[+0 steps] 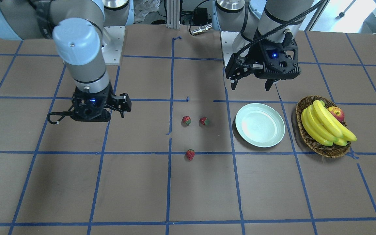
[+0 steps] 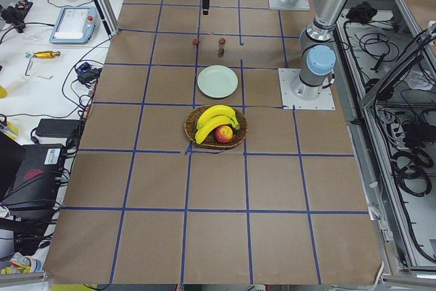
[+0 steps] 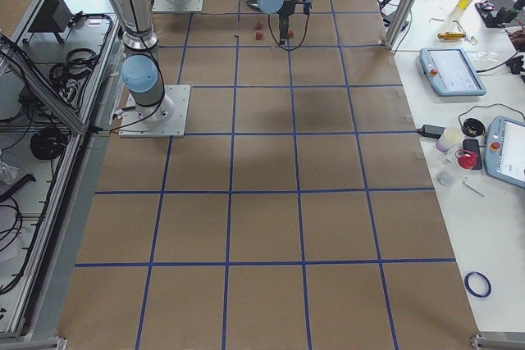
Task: Collect all strawberries into plate
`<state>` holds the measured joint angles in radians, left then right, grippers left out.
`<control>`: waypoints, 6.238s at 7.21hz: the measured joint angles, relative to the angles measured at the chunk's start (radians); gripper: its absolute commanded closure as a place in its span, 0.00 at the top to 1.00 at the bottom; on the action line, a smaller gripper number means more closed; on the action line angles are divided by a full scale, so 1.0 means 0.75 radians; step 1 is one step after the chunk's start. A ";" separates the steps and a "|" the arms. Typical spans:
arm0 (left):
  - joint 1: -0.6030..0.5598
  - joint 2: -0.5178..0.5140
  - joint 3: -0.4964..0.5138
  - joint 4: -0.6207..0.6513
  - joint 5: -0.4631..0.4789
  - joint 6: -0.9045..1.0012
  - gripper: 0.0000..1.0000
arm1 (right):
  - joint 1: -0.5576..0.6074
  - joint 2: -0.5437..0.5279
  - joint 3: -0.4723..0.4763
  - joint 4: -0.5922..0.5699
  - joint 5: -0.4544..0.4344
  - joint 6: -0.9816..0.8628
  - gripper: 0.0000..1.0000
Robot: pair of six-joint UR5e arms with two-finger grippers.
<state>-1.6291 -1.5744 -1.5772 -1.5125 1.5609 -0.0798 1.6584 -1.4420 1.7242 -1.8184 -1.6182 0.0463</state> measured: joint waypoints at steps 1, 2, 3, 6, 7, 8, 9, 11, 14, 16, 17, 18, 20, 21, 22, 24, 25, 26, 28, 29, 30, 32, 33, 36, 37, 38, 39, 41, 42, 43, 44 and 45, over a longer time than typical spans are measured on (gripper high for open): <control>0.000 0.000 -0.001 0.000 0.001 0.000 1.00 | -0.047 -0.048 -0.028 0.054 0.003 -0.062 1.00; 0.000 -0.001 -0.001 0.000 0.001 0.000 1.00 | -0.069 -0.086 -0.105 0.166 0.008 -0.082 1.00; 0.000 -0.003 -0.004 0.000 0.001 0.000 1.00 | -0.076 -0.103 -0.212 0.329 0.012 -0.087 1.00; -0.004 -0.006 -0.028 0.006 0.002 0.000 1.00 | -0.079 -0.103 -0.361 0.527 0.044 -0.046 1.00; -0.009 -0.018 -0.051 0.015 -0.001 0.000 1.00 | -0.078 -0.100 -0.367 0.498 0.084 0.001 1.00; -0.026 -0.048 -0.111 0.069 -0.008 0.000 1.00 | -0.077 -0.098 -0.367 0.474 0.100 0.027 1.00; -0.058 -0.085 -0.202 0.166 -0.017 -0.001 1.00 | -0.077 -0.095 -0.362 0.441 0.091 0.037 1.00; -0.118 -0.158 -0.395 0.358 -0.012 -0.023 0.90 | -0.075 -0.091 -0.335 0.378 0.049 0.029 1.00; -0.148 -0.269 -0.618 0.687 -0.004 -0.091 0.90 | -0.067 -0.090 -0.324 0.354 0.025 0.005 1.00; -0.199 -0.355 -0.641 0.759 -0.008 -0.195 0.87 | -0.066 -0.090 -0.326 0.353 0.026 0.006 1.00; -0.218 -0.394 -0.644 0.776 -0.008 -0.234 0.57 | -0.066 -0.090 -0.327 0.353 0.027 0.008 1.00; -0.227 -0.421 -0.644 0.786 -0.010 -0.252 0.03 | -0.066 -0.090 -0.327 0.353 0.029 0.011 1.00; -0.232 -0.436 -0.637 0.793 -0.016 -0.260 0.00 | -0.066 -0.090 -0.327 0.353 0.032 0.014 1.00; -0.232 -0.434 -0.624 0.791 -0.015 -0.254 0.00 | -0.066 -0.090 -0.327 0.353 0.034 0.014 1.00; -0.227 -0.420 -0.601 0.781 -0.008 -0.240 0.00 | -0.065 -0.090 -0.327 0.353 0.036 0.015 1.00; -0.140 -0.371 -0.576 0.708 0.059 -0.103 0.00 | -0.064 -0.090 -0.327 0.353 0.037 0.016 1.00; -0.040 -0.342 -0.578 0.666 0.096 0.020 0.00 | -0.064 -0.090 -0.327 0.353 0.038 0.016 1.00; 0.072 -0.319 -0.582 0.641 0.113 0.168 0.00 | -0.064 -0.090 -0.327 0.354 0.038 0.017 1.00; 0.216 -0.303 -0.606 0.621 0.121 0.350 0.79 | -0.063 -0.090 -0.327 0.355 0.039 0.018 1.00; 0.232 -0.302 -0.642 0.621 0.119 0.358 0.92 | -0.062 -0.090 -0.327 0.355 0.039 0.018 1.00; 0.229 -0.298 -0.673 0.629 0.117 0.344 0.93 | -0.062 -0.090 -0.327 0.355 0.039 0.018 1.00; 0.179 -0.295 -0.631 0.670 0.087 0.246 0.93 | -0.062 -0.090 -0.327 0.355 0.039 0.018 1.00; 0.109 -0.309 -0.564 0.679 0.035 0.127 0.92 | -0.062 -0.090 -0.327 0.355 0.039 0.018 1.00; -0.088 -0.451 -0.364 0.757 -0.097 -0.209 0.87 | -0.060 -0.090 -0.327 0.355 0.039 0.018 1.00; -0.134 -0.527 -0.297 0.779 -0.106 -0.292 0.86 | -0.059 -0.090 -0.327 0.355 0.039 0.018 1.00; -0.176 -0.598 -0.248 0.803 -0.102 -0.365 0.83 | -0.059 -0.090 -0.327 0.355 0.040 0.018 1.00; -0.207 -0.654 -0.221 0.836 -0.095 -0.420 0.71 | -0.059 -0.090 -0.327 0.355 0.039 0.018 1.00; -0.237 -0.726 -0.206 0.881 -0.085 -0.465 0.13 | -0.059 -0.090 -0.327 0.355 0.039 0.018 1.00; -0.242 -0.738 -0.203 0.893 -0.084 -0.466 0.00 | -0.060 -0.090 -0.327 0.355 0.039 0.018 1.00; -0.244 -0.739 -0.194 0.894 -0.085 -0.450 0.00 | -0.059 -0.090 -0.327 0.355 0.039 0.018 1.00; -0.245 -0.729 -0.176 0.880 -0.084 -0.422 0.00 | -0.059 -0.090 -0.327 0.355 0.039 0.018 1.00; -0.243 -0.704 -0.160 0.842 -0.072 -0.388 0.00 | -0.059 -0.090 -0.327 0.355 0.039 0.018 1.00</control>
<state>-1.8111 -2.1028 -1.6974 -0.8810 1.5069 -0.3706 1.6138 -1.5094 1.4788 -1.5524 -1.5892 0.0598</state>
